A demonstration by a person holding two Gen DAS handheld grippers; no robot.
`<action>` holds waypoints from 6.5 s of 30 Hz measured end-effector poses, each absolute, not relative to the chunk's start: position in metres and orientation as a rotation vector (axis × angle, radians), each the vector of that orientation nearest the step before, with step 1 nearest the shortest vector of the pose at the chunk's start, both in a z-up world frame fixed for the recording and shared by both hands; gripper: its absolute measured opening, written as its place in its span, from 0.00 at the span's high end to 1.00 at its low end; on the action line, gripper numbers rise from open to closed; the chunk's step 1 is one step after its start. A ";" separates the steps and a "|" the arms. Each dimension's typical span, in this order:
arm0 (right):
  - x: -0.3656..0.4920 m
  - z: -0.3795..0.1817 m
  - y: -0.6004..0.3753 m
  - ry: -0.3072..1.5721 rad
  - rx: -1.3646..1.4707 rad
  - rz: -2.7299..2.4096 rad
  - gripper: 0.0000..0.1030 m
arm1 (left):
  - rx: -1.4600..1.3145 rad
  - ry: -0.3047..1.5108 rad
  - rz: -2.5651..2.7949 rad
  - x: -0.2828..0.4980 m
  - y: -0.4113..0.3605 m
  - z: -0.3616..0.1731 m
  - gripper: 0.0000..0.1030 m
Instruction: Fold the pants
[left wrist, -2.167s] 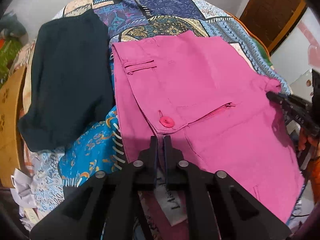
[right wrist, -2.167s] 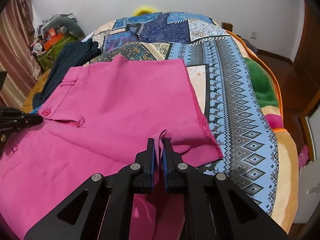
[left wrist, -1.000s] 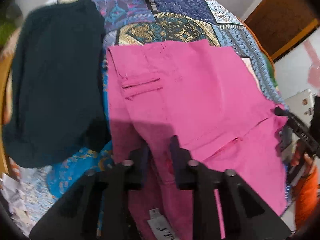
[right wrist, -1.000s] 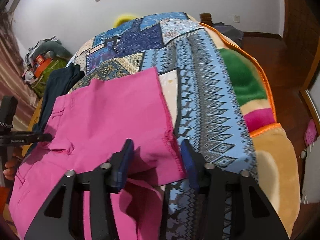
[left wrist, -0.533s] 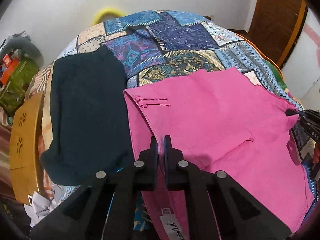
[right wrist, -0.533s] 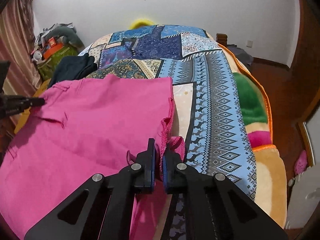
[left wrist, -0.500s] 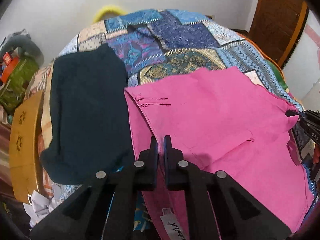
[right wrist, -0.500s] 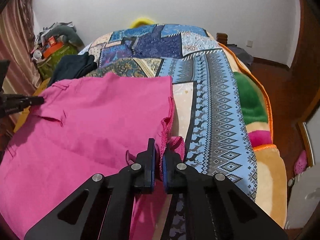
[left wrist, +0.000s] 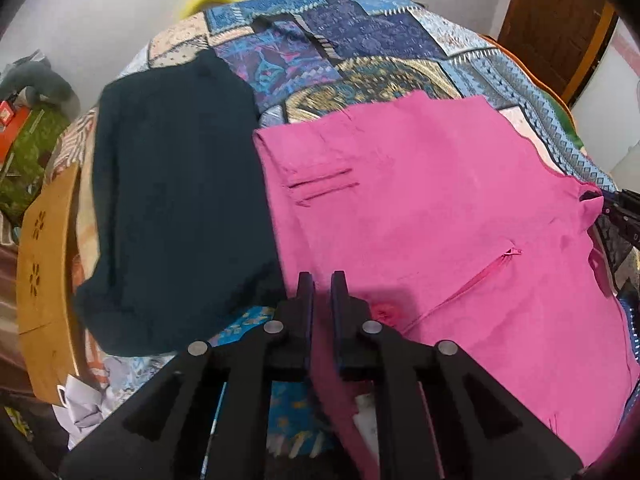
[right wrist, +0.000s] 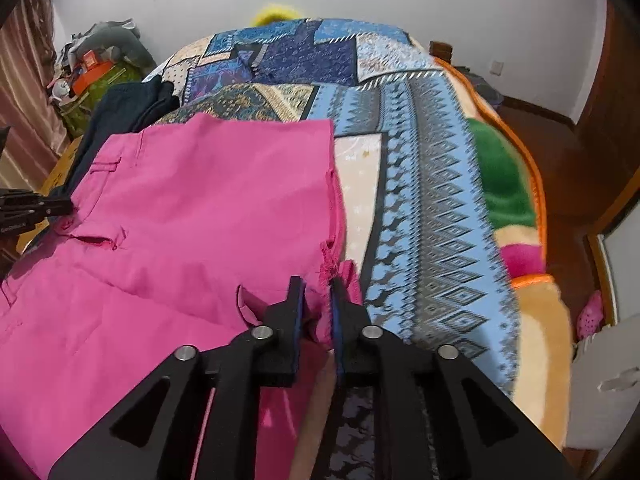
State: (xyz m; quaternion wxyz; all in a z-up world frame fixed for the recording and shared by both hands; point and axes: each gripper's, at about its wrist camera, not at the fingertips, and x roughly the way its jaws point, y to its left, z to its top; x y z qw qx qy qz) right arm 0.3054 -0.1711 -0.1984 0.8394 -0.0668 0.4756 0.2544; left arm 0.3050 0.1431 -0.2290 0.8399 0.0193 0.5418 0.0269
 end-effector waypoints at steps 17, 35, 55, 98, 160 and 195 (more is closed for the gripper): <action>0.360 -0.149 -0.152 0.894 -0.039 0.555 0.63 | -0.081 1.046 0.111 0.354 0.190 -0.192 0.66; 0.453 -0.231 -0.097 1.146 -0.076 0.564 0.63 | -0.139 1.140 0.069 0.410 0.192 -0.248 0.66; 0.431 -0.173 -0.096 0.922 -0.127 0.559 0.97 | -0.063 0.972 0.140 0.388 0.191 -0.190 0.95; 0.234 -0.161 -0.194 0.884 -0.157 0.590 0.97 | -0.009 1.001 -0.033 0.171 0.086 -0.179 0.97; 0.188 -0.142 -0.121 0.815 -0.258 0.856 0.98 | 0.215 0.983 -0.168 0.197 0.001 -0.178 0.90; 0.150 -0.133 -0.156 0.911 -0.065 0.835 0.64 | 0.029 1.012 -0.199 0.145 0.039 -0.159 0.50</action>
